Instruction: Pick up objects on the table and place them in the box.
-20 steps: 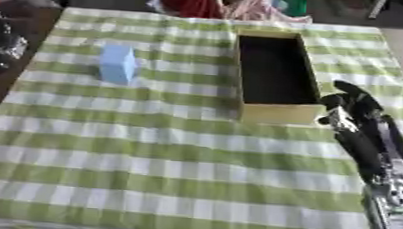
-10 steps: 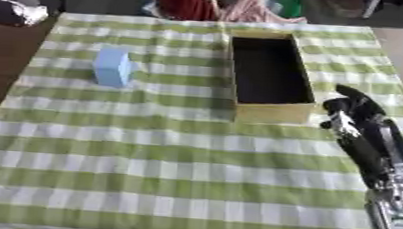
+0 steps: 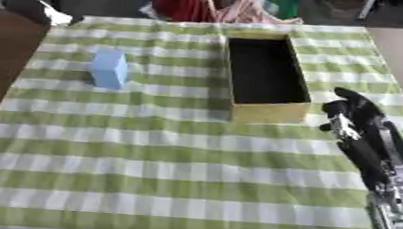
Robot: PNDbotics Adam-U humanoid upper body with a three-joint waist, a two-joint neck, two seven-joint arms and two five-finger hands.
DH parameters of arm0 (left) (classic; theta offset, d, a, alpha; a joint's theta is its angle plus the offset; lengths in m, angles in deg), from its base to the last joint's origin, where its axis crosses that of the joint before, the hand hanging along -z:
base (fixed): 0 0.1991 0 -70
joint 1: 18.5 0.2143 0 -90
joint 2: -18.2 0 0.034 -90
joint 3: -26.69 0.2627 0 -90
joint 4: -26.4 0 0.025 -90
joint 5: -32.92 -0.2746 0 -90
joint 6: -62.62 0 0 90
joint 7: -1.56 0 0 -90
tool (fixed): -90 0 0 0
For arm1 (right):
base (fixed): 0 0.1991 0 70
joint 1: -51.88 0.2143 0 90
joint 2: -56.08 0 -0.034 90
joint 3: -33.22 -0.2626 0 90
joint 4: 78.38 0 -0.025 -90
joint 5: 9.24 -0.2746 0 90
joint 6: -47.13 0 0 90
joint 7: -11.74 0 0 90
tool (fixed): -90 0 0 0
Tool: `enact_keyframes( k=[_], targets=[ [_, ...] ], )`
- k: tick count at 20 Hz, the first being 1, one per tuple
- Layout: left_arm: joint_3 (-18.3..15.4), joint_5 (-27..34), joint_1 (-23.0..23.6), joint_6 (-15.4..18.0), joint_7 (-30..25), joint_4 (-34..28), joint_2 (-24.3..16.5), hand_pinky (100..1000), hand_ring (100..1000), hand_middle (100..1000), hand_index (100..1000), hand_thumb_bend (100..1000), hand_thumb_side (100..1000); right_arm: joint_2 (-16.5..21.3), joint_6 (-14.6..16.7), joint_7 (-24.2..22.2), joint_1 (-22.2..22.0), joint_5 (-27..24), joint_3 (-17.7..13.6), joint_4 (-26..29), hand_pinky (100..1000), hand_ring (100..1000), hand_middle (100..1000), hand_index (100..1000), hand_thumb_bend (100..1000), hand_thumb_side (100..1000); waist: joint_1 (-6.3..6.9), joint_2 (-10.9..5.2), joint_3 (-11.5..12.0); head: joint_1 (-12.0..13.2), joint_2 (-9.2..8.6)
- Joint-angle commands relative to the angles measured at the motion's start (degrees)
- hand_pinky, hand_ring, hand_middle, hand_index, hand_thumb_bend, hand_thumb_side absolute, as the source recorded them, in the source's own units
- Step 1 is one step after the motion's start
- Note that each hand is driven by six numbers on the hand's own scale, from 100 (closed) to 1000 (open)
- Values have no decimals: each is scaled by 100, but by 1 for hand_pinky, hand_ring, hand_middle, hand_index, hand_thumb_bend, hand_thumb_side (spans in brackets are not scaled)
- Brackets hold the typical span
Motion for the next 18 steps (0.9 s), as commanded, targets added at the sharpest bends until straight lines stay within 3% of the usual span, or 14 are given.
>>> enact_keyframes(
  k=[1,10,14,18],
  targets=[
    [-157,-416,-210,213,-54,392,154,787,779,783,850,428,328,96,13,-38,65,6,5,57,585,771,633,859,100,490,-4,-79,-42,55,-30],
    [-314,-1073,-266,362,-66,907,461,798,779,767,852,454,373,76,14,-67,86,0,22,48,585,770,631,858,100,492,-12,-51,-115,89,-50],
    [-347,-1209,-271,340,-264,1044,516,803,783,774,863,461,424,67,15,-74,90,0,24,46,585,769,631,858,100,493,-25,-43,-123,98,-58],
    [-389,-1315,-273,295,-478,1115,527,805,783,773,864,458,409,65,16,-72,87,-1,19,45,585,769,631,858,100,493,-36,-36,-133,104,-71]
  ],
)
